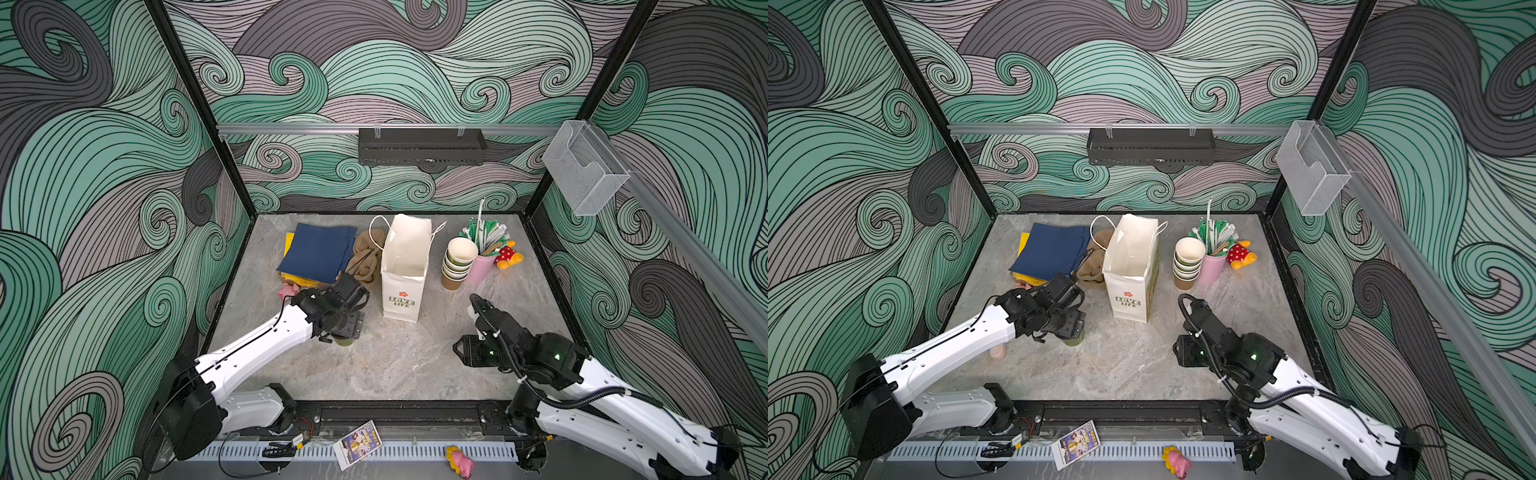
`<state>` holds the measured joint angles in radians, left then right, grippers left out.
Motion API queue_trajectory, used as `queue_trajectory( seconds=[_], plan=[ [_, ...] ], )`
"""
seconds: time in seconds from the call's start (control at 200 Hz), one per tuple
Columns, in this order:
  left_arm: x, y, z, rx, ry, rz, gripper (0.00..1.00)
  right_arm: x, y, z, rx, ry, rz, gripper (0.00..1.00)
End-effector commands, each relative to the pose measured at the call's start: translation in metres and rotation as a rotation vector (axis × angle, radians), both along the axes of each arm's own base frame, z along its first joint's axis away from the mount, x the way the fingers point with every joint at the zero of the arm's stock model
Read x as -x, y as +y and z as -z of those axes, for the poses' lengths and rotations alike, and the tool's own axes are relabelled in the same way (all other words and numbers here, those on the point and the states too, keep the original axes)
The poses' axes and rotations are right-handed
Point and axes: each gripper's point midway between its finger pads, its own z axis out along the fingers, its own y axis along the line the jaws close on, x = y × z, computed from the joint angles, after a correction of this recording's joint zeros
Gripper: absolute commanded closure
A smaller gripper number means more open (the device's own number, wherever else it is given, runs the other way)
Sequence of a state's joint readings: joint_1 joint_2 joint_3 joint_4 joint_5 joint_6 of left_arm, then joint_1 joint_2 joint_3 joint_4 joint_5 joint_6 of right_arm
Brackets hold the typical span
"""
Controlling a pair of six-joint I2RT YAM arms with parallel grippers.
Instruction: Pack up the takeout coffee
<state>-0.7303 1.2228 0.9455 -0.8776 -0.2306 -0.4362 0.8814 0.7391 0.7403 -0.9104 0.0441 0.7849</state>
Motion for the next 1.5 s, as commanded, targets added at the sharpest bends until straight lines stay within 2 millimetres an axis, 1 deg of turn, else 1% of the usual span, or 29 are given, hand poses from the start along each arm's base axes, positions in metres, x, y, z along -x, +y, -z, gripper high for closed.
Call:
queue_trajectory(
  seconds=[0.0,0.26,0.42,0.62,0.725,0.916,1.001,1.071,1.121,1.186,1.236,1.296,1.306,1.336,1.391,1.441,1.496],
  plan=[
    [-0.003,-0.006,-0.01,0.032,-0.009,0.012,0.08,0.0,-0.001,-0.007,-0.004,-0.004,0.003,0.52],
    [-0.004,-0.006,-0.021,0.053,-0.032,0.012,0.05,0.0,-0.001,-0.006,-0.002,-0.003,0.002,0.52],
    [-0.005,-0.004,-0.02,0.042,-0.031,0.011,0.09,-0.001,-0.001,-0.006,0.001,-0.002,0.0,0.52],
    [-0.005,-0.002,-0.025,0.038,-0.044,0.01,0.08,0.0,-0.001,-0.006,0.0,-0.002,-0.001,0.52],
    [-0.007,0.001,-0.036,0.038,-0.074,0.004,0.06,-0.001,-0.001,-0.007,-0.001,-0.005,0.001,0.52],
    [-0.011,0.006,-0.059,0.047,-0.142,-0.007,0.04,-0.002,-0.002,-0.007,0.005,-0.009,0.005,0.52],
    [-0.013,0.007,-0.078,0.084,-0.195,-0.019,0.04,-0.004,-0.006,-0.008,0.021,-0.017,0.02,0.52],
    [-0.015,0.002,-0.098,0.162,-0.266,-0.016,0.05,-0.008,-0.018,-0.011,0.064,-0.044,0.063,0.52],
    [-0.017,-0.003,-0.114,0.239,-0.335,-0.008,0.05,-0.014,-0.029,-0.017,0.098,-0.08,0.105,0.52],
    [-0.022,-0.012,-0.135,0.361,-0.455,0.006,0.06,-0.025,-0.043,-0.029,0.128,-0.133,0.16,0.52],
    [-0.024,-0.016,-0.15,0.451,-0.541,0.01,0.07,-0.036,-0.052,-0.043,0.14,-0.177,0.206,0.52],
    [-0.026,-0.016,-0.167,0.533,-0.635,-0.005,0.07,-0.05,-0.062,-0.059,0.163,-0.221,0.254,0.52],
    [-0.027,-0.015,-0.17,0.542,-0.648,-0.01,0.07,-0.054,-0.064,-0.064,0.168,-0.234,0.264,0.52],
    [-0.028,-0.013,-0.175,0.562,-0.679,-0.029,0.07,-0.061,-0.067,-0.072,0.18,-0.252,0.276,0.52],
    [-0.031,-0.006,-0.183,0.58,-0.723,-0.075,0.07,-0.079,-0.071,-0.092,0.19,-0.303,0.303,0.52],
    [-0.033,-0.002,-0.186,0.585,-0.743,-0.106,0.07,-0.093,-0.072,-0.107,0.19,-0.338,0.316,0.52],
    [-0.034,0.001,-0.184,0.591,-0.749,-0.13,0.07,-0.113,-0.071,-0.122,0.184,-0.363,0.333,0.52]
  ],
)
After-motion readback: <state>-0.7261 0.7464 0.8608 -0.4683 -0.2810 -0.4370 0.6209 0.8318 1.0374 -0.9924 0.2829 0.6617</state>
